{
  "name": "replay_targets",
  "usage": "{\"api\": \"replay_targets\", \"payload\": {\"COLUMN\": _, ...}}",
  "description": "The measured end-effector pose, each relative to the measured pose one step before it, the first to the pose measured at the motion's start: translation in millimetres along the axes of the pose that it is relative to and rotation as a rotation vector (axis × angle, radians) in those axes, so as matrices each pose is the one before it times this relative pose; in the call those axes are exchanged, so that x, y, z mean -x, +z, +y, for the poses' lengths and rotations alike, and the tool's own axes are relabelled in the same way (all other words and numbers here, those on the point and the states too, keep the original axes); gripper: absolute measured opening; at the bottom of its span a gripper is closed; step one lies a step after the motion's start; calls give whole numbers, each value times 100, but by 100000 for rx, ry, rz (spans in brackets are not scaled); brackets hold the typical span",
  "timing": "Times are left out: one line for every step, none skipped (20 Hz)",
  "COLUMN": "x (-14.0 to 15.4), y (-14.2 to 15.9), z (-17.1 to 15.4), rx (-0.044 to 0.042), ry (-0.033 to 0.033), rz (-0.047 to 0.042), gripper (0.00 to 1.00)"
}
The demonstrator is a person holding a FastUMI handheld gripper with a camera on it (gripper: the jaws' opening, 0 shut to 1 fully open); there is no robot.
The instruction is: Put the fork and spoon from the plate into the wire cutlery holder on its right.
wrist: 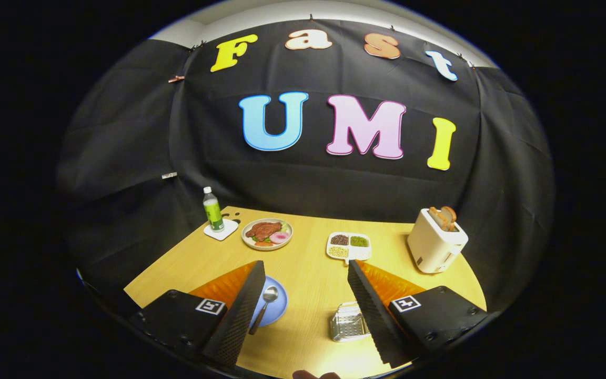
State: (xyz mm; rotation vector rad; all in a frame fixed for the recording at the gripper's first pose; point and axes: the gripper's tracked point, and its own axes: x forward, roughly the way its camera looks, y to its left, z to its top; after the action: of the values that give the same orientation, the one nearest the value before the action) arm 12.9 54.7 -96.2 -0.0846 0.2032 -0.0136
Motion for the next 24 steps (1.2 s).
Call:
{"api": "replay_targets", "payload": {"x": -624, "y": -577, "z": 758, "rx": 504, "ry": 1137, "rz": 2258, "gripper": 98}}
{"api": "replay_targets", "payload": {"x": -871, "y": -864, "z": 1113, "rx": 440, "ry": 2004, "rz": 3360, "gripper": 98}}
{"api": "replay_targets", "payload": {"x": -700, "y": -638, "z": 880, "rx": 648, "ry": 2166, "rz": 2406, "gripper": 98}}
{"api": "replay_targets", "payload": {"x": -944, "y": -983, "z": 1144, "rx": 1346, "ry": 2723, "rz": 3675, "gripper": 98}}
{"api": "replay_targets", "payload": {"x": -887, "y": -1371, "z": 931, "rx": 1577, "ry": 2500, "rz": 4369, "gripper": 98}}
{"api": "replay_targets", "payload": {"x": -967, "y": -1360, "z": 889, "rx": 1261, "ry": 2232, "rz": 4913, "gripper": 98}}
{"api": "replay_targets", "payload": {"x": -934, "y": -1251, "z": 622, "rx": 471, "ry": 1369, "rz": 3878, "gripper": 98}}
{"api": "replay_targets", "payload": {"x": -967, "y": -946, "z": 454, "rx": 199, "ry": 1004, "rz": 3326, "gripper": 97}}
{"api": "replay_targets", "payload": {"x": -1198, "y": -1074, "z": 397, "rx": 483, "ry": 810, "rz": 3455, "gripper": 96}}
{"api": "replay_targets", "payload": {"x": -1033, "y": -922, "z": 296, "rx": 1074, "ry": 422, "rz": 3337, "gripper": 96}}
{"api": "replay_targets", "payload": {"x": -1226, "y": -845, "z": 188, "rx": 991, "ry": 245, "rz": 3176, "gripper": 97}}
{"api": "replay_targets", "payload": {"x": -1145, "y": -772, "z": 99, "rx": 130, "ry": 79, "rz": 3201, "gripper": 97}}
{"api": "replay_targets", "payload": {"x": -1110, "y": -862, "z": 119, "rx": -570, "ry": 252, "rz": 3245, "gripper": 97}}
{"api": "replay_targets", "payload": {"x": -1017, "y": -613, "z": 103, "rx": -1057, "ry": -2, "rz": 2590, "gripper": 97}}
{"api": "replay_targets", "payload": {"x": -1097, "y": -450, "z": 100, "rx": -128, "ry": 232, "rz": 2163, "gripper": 97}}
{"api": "replay_targets", "payload": {"x": -910, "y": -441, "z": -39, "rx": -289, "ry": -268, "rz": 2100, "gripper": 96}}
{"api": "replay_targets", "payload": {"x": -878, "y": -485, "z": 96, "rx": -1002, "ry": 242, "rz": 2388, "gripper": 96}}
{"api": "replay_targets", "payload": {"x": -764, "y": -598, "z": 58, "rx": -1325, "ry": 38, "rz": 2623, "gripper": 96}}
{"api": "replay_targets", "payload": {"x": -724, "y": -699, "z": -77, "rx": -1191, "ry": -456, "rz": 2985, "gripper": 96}}
{"api": "replay_targets", "payload": {"x": -834, "y": -591, "z": -19, "rx": -1381, "ry": -21, "rz": 2852, "gripper": 96}}
{"api": "replay_targets", "payload": {"x": -632, "y": -404, "z": 134, "rx": -1702, "ry": 592, "rz": 2065, "gripper": 94}}
{"api": "replay_targets", "payload": {"x": -333, "y": -112, "z": 230, "rx": -1456, "ry": 954, "rz": 899, "gripper": 92}}
{"api": "replay_targets", "payload": {"x": -277, "y": -136, "z": -48, "rx": -552, "ry": -511, "rz": 1363, "gripper": 82}}
{"api": "replay_targets", "payload": {"x": -146, "y": -70, "z": -53, "rx": -282, "ry": -339, "rz": 547, "gripper": 75}}
